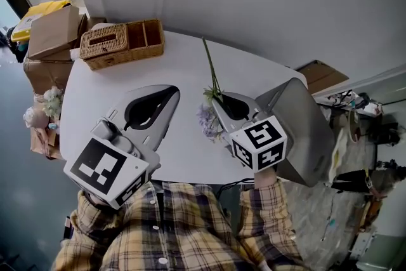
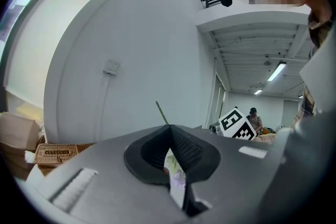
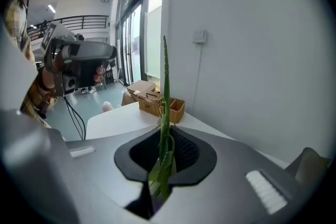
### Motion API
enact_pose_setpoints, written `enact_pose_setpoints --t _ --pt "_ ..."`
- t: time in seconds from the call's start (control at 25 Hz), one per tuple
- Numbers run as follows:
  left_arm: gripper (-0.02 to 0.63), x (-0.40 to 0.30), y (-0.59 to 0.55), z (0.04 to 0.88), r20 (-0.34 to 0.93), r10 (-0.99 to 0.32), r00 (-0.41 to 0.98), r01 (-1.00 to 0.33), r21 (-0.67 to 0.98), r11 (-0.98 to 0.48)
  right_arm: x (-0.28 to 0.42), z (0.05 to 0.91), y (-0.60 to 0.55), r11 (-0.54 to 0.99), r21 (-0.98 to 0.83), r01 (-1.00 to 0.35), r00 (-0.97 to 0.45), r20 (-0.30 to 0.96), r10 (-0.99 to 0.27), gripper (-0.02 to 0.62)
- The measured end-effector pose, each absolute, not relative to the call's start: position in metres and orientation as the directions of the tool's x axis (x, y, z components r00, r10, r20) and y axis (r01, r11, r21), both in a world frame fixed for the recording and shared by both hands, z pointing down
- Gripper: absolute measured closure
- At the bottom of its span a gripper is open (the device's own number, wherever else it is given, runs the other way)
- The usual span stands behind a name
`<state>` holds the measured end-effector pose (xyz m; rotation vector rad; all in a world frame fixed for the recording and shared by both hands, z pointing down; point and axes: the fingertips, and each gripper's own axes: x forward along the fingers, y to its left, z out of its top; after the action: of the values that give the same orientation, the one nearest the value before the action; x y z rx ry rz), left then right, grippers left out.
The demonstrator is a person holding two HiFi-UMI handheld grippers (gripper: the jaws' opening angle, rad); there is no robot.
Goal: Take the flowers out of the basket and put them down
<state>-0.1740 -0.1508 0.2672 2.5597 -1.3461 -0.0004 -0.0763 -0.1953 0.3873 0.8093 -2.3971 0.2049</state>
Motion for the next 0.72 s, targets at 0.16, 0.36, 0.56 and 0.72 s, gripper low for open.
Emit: enact_pose_setpoints --t 0.16,0.36,0.56,0.72 --pt "0.592 -0.178 -0.153 0.269 0.114 -0.81 0.575 -0.809 0.225 -0.543 -0.079 0.426 -0.19 0.801 0.024 -0.598 -0.608 0.637 -0.473 0.549" --pt "0.592 -0.181 -0.155 0.275 0.118 -0.806 0.58 -0.805 0.235 -0.545 -0.078 0.467 -0.188 0.787 0.008 -0.617 -0.568 0.687 -0.453 0.549" --pt "0.592 -0.182 -0.153 0.279 0.12 -0.806 0.579 -0.805 0.241 -0.542 -0.081 0.498 -0.177 0.783 -0.017 -0.621 -0.555 0.716 -0.424 0.545" --pt "0.592 -0.185 -0.153 0.281 0.121 -0.808 0.576 -0.807 0.243 -0.538 -0.09 0.517 -0.17 0.801 -0.018 -0.598 -0.547 0.74 -0.392 0.54"
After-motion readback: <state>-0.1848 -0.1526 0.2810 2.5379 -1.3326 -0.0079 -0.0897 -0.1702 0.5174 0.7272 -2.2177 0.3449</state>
